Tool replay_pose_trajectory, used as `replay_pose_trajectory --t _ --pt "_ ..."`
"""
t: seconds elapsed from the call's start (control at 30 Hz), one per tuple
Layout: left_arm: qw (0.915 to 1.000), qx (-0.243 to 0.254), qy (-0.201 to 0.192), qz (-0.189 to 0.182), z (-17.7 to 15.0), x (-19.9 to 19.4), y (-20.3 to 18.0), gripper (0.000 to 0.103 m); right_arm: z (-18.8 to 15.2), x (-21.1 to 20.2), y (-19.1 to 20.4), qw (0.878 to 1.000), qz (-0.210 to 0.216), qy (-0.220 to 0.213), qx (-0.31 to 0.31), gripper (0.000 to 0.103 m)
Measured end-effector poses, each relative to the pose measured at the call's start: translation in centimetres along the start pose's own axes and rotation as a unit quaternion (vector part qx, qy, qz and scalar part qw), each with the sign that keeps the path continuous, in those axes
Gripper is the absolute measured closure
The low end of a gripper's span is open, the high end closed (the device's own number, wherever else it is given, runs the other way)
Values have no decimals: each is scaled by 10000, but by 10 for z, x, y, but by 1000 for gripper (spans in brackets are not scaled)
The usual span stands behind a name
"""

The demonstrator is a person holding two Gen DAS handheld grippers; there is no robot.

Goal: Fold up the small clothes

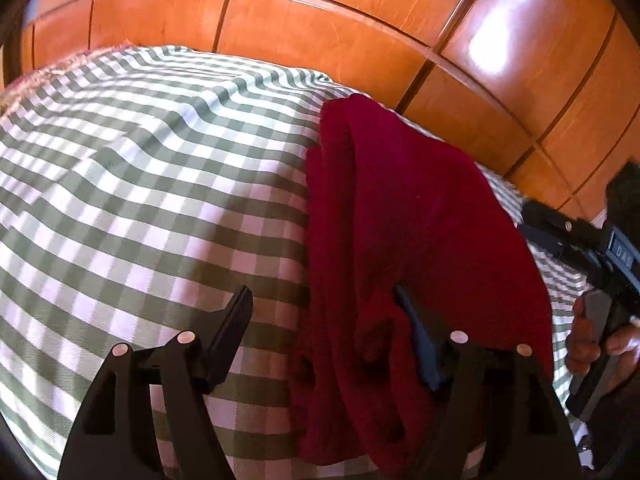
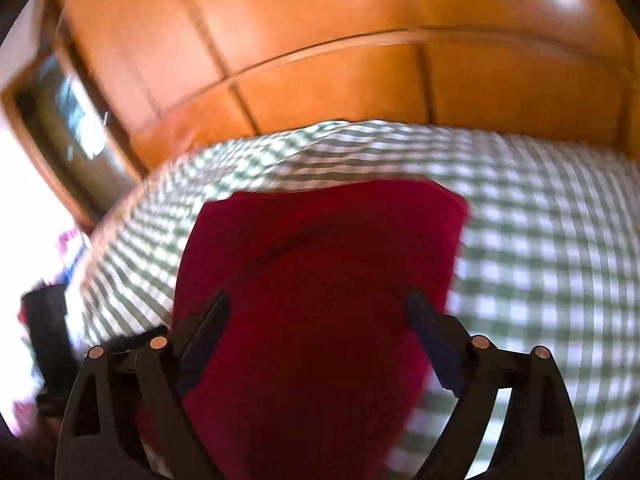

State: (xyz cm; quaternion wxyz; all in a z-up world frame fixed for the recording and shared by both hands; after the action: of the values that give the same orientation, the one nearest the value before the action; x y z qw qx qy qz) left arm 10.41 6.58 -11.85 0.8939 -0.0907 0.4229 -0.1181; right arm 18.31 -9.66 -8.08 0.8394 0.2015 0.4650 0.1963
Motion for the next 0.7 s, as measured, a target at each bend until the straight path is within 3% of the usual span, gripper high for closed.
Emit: replay_pose_trajectory --t 0.1,0.17,0.27,0.4,0.47,0.57,0.7 --pt "9999 31 -36 -150 0 0 -3 40 -8 1 -34 9975 86 174 685 14" --pt "9996 69 -62 -274 0 0 -5 45 -17 7 -41 9930 495 418 988 15" --pt "9987 19 -62 -510 1 2 -6 53 -27 21 -36 9875 886 674 1111 26" --pt "9959 -66 -84 -901 0 3 -7 66 -31 40 -28 9824 1129 865 1211 29" --pt "9941 -113 -109 -1074 1 2 -6 72 -33 42 -22 9835 1087 918 1120 45" --pt "9914 -208 -199 -1280 2 -3 -8 76 -29 24 -7 9880 1051 685 903 60" --pt "9865 -78 -231 -1617 11 -10 -35 78 -22 -11 7 9931 989 264 565 62"
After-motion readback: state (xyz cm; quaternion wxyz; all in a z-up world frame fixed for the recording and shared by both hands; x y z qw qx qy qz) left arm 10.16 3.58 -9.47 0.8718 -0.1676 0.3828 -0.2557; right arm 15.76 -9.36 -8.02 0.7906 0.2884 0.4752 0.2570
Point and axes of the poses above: each gripper's, at about its wrist camera, not at the fingertips, and x roughly the way its jaws point, y to its left, z to its top, the point moved 6 cm from there along x, roughly the way its jaws point, and after that the axes turned 11 degrees about x, right-handed, at the moved point
